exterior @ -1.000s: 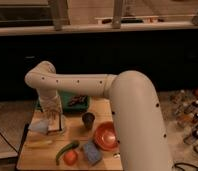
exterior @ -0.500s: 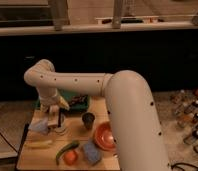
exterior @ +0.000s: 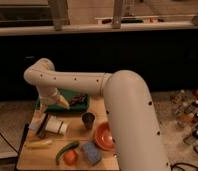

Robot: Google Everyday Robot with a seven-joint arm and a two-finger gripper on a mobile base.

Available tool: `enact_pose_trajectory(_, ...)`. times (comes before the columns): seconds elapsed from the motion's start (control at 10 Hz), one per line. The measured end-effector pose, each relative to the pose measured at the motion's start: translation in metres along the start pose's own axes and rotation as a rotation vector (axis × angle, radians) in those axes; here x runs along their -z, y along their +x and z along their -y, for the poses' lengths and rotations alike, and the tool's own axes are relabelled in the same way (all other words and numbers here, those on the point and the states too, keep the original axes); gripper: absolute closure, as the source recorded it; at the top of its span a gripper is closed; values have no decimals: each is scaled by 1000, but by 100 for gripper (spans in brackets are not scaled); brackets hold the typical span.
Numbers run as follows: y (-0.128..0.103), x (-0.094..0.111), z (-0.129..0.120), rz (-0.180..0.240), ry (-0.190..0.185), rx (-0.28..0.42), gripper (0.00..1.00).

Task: Place eraser in paper cup

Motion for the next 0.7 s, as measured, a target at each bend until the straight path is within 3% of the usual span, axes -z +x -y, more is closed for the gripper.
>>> enact_pose_trajectory(0.7,-3,22,-25,-92,58,-93,20)
